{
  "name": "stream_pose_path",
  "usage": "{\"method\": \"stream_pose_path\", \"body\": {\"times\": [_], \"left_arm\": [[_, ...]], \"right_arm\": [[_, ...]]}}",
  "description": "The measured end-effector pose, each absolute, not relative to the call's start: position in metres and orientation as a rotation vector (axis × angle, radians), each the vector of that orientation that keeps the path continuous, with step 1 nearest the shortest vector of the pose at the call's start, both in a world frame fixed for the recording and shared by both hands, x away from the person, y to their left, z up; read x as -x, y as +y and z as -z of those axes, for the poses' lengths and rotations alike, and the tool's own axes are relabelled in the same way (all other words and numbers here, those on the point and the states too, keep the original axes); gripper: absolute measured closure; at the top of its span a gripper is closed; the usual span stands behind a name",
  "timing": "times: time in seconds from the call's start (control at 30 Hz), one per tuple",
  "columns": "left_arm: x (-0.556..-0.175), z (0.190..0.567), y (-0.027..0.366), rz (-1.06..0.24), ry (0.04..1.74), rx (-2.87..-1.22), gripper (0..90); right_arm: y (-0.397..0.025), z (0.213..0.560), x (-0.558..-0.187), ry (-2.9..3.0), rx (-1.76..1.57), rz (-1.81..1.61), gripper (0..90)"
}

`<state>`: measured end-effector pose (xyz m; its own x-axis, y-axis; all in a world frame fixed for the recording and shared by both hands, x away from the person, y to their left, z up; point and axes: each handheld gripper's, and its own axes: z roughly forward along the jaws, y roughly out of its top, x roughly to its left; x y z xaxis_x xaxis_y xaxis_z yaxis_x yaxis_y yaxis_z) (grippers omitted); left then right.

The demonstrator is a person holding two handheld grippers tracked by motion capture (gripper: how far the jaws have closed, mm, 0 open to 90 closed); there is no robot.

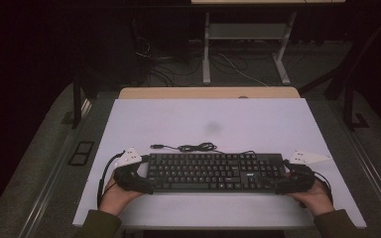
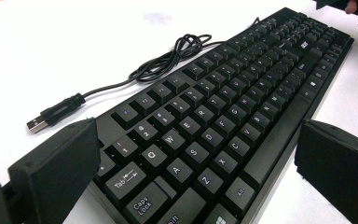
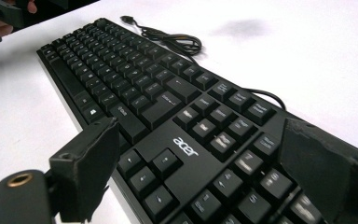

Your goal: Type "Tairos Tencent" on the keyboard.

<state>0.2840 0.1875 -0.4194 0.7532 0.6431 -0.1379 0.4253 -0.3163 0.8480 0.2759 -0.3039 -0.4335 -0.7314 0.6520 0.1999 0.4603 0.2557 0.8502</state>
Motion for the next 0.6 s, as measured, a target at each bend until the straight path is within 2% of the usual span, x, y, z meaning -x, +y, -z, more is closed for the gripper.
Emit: {"method": "stream_pose_path", "body": {"times": [0.6], "left_arm": [[-0.285,0.421,0.186,-0.268,0.810,-1.970,0.0]], "right_arm": [[-0.317,0.435,-0.268,2.310,-1.082,-1.476,12.4]]}}
